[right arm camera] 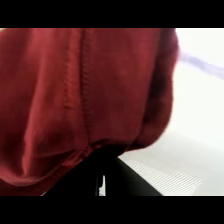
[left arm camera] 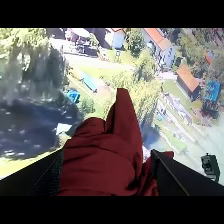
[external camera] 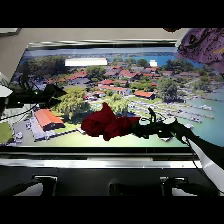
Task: Fold the clothes and pants, and hang the long-sleeved shirts on hangers.
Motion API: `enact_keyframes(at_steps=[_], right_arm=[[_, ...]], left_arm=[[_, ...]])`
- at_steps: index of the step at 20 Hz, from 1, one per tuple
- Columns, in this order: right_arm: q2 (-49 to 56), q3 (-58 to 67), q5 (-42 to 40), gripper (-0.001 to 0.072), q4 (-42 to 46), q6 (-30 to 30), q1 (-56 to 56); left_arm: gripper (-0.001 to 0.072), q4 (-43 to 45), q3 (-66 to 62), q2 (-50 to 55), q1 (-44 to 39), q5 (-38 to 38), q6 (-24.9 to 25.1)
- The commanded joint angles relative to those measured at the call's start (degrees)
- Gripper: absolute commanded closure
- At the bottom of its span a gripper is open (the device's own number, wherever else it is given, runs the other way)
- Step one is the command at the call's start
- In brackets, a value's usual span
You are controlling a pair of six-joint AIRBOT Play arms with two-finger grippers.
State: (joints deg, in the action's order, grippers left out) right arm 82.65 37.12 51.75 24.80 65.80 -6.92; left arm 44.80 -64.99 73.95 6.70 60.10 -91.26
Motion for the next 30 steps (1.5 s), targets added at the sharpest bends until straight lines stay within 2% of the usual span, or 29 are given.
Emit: enact_keyframes(at_steps=[1,3,4,6,10,14,17,21,24,30], right_arm=[[-1.44,0.07,1.55,0.0688,-1.51,-2.14,-0.07],[-3.87,0.07,3.08,0.0687,-0.13,-1.27,-0.07],[-5.01,0.07,3.80,0.0687,0.87,-0.09,-0.07],[-7.37,0.07,4.33,0.0687,3.54,2.62,-0.07],[-9.60,0.07,5.66,0.0687,5.79,4.55,-0.07],[-9.64,0.07,6.49,0.0687,5.92,4.55,-0.07],[-9.64,0.07,6.47,0.0687,5.95,5.01,-0.07],[-9.64,0.07,6.88,0.0687,5.99,5.18,-0.07],[-9.64,0.07,6.84,0.0687,6.08,5.18,-0.07],[-9.64,0.07,6.84,0.0687,6.14,5.16,-0.07]], left_arm=[[0.0096,1.44,0.28,0.52,0.00,0.52,0.00],[0.0110,3.76,2.21,0.66,0.00,0.37,-1.57],[0.0113,4.96,3.87,0.83,0.00,0.59,-4.76],[0.0113,4.55,8.79,1.03,-0.48,0.66,-4.57],[0.0113,1.64,13.88,3.78,-5.18,-4.90,3.30],[0.0112,-12.07,12.07,11.34,-11.96,-11.56,14.49],[0.0109,-15.96,6.73,18.62,-16.13,-12.20,17.57],[0.0106,-15.93,-2.51,26.62,-19.47,-12.44,17.22],[0.0106,-15.93,-7.06,30.97,-20.76,-12.33,15.10],[0.0109,-15.76,-10.99,34.10,-22.88,-11.17,14.75]])
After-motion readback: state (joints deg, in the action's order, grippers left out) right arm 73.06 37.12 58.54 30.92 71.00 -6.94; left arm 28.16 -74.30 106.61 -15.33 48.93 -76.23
